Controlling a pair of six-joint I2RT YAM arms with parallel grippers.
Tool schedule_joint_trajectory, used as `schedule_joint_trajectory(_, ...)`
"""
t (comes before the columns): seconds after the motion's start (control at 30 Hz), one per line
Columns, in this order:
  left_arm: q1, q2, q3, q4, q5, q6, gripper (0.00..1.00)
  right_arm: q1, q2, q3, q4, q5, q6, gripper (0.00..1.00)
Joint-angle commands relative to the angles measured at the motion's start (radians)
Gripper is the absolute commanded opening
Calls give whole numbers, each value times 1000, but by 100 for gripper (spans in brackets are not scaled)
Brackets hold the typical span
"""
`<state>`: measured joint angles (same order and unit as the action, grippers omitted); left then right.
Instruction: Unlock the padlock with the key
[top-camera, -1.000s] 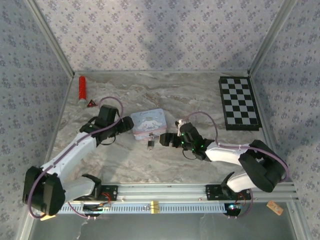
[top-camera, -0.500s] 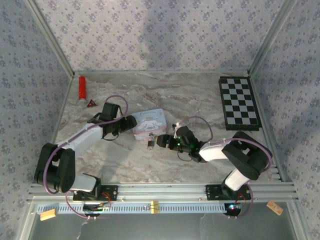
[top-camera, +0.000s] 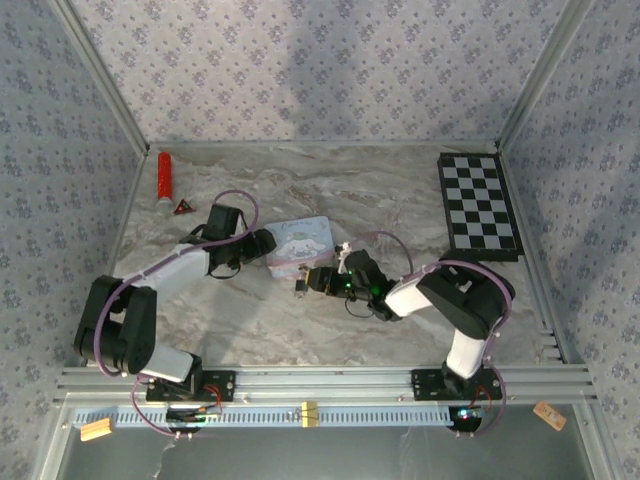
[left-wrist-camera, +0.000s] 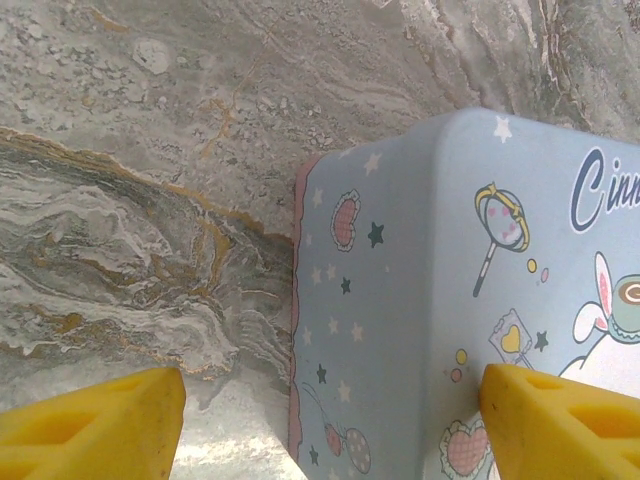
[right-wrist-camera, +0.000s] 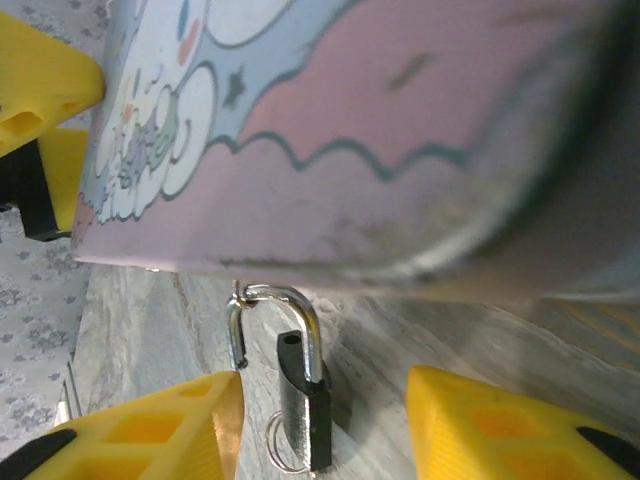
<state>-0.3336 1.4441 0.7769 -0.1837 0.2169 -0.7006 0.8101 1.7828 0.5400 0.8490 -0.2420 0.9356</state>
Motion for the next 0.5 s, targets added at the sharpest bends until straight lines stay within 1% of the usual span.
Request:
schedule_joint_trajectory(0.0,2,24,-6,-22,-7,-5,77,5,58,23,31,-56,17,45)
schedule_joint_trajectory(0.47,-1,5,-17,-29,-10,-19,76,-14,144,40,112,-82,46,35)
